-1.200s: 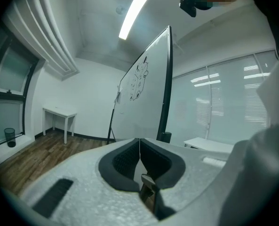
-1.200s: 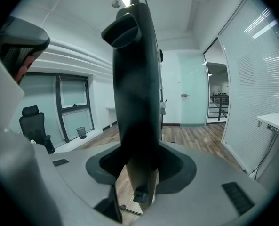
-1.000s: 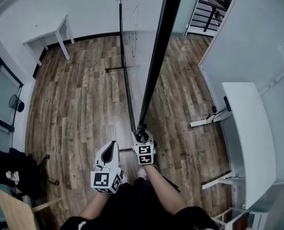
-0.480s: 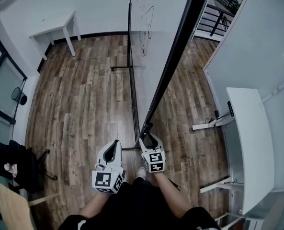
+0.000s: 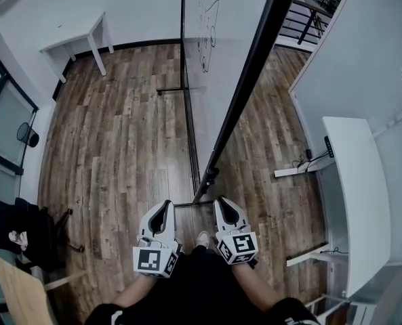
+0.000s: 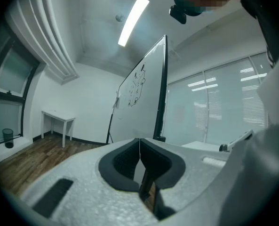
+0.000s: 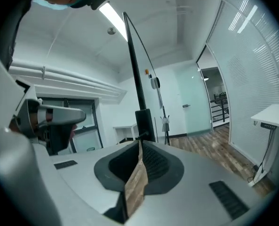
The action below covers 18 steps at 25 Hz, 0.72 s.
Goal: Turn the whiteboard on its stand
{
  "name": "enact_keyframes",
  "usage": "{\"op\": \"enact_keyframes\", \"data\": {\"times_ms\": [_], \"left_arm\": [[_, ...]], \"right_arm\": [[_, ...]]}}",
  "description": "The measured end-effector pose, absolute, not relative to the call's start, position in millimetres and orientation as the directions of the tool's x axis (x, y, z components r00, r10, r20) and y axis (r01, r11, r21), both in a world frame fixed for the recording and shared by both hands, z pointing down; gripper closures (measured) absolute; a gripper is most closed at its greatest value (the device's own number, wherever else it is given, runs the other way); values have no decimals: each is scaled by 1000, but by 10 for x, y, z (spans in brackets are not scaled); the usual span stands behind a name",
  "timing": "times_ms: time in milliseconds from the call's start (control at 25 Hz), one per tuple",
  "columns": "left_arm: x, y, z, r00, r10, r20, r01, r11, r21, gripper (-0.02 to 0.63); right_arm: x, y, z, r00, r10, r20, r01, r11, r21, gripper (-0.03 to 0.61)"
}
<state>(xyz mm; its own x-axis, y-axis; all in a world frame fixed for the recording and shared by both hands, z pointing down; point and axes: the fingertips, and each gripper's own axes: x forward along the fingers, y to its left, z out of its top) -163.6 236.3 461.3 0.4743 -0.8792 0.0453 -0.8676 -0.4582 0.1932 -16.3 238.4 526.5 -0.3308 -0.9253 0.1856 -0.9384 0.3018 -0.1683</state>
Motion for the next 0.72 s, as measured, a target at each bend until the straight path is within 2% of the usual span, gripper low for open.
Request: {"op": "enact_keyframes", "data": {"times_ms": [720], "left_arm": [[-1600, 2388, 4711, 496, -866, 59, -857, -477, 197, 595]], "right_arm": [[-275, 2556, 5241, -340, -924, 174, -936, 316, -154, 563]]}}
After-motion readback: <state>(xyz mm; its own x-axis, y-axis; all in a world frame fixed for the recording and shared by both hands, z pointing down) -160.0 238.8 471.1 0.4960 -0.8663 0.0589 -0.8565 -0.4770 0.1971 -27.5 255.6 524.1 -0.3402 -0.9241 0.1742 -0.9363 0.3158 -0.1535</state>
